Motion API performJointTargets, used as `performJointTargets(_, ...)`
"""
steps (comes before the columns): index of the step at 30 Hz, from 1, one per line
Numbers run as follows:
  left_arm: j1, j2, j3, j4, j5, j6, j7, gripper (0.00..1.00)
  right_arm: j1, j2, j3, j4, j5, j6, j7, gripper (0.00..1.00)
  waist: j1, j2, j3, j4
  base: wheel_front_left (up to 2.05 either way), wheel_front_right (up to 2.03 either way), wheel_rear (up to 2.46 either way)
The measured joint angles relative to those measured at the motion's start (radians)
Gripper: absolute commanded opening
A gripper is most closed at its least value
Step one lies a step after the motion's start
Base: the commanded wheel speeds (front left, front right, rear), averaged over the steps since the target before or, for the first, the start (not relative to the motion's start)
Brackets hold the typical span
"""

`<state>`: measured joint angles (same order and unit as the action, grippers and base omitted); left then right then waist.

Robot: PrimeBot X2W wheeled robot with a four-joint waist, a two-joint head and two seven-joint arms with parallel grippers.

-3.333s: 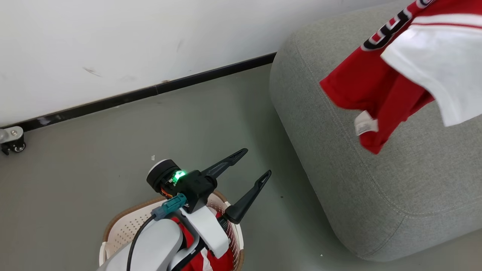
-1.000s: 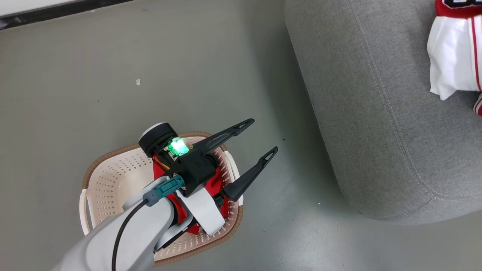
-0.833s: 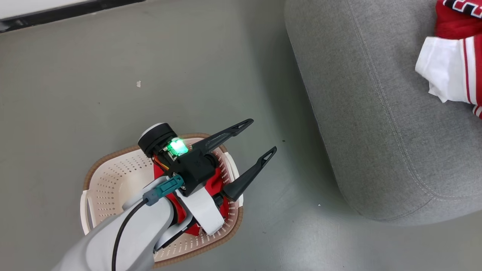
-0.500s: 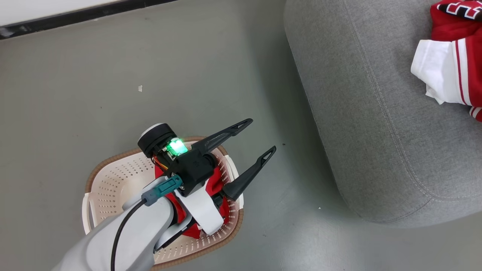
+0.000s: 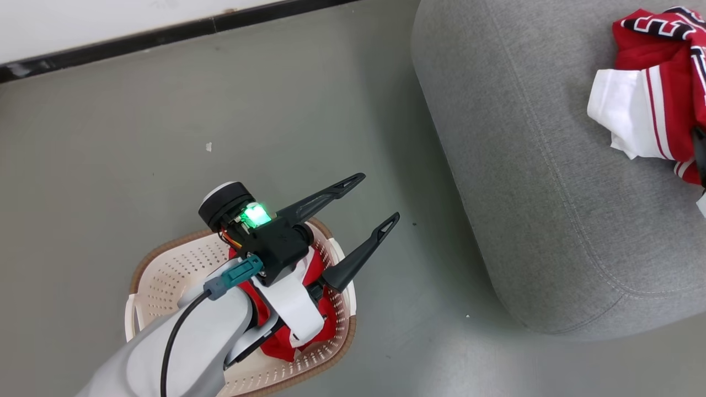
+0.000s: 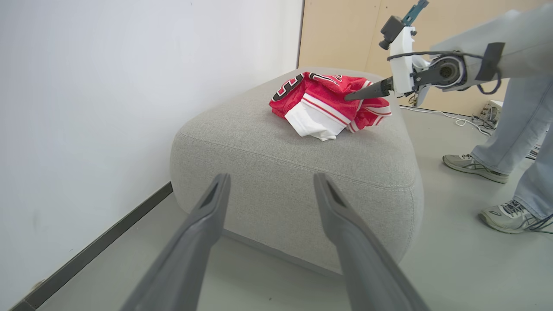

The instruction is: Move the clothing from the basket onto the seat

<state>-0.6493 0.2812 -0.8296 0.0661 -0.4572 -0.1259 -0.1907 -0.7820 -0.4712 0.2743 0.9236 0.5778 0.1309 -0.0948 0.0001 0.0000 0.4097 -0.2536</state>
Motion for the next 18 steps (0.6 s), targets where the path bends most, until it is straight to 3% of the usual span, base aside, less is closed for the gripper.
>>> performJointTargets(18,0.044,-0.001,0.030,0.050,-0.037,0.002,-0.032,1.00,0.062,-0.038,0.054,-0.057,0.112,0.000,0.051,1.00,0.0000,0.0000,-0.103,-0.024,0.00,0.00,0.00)
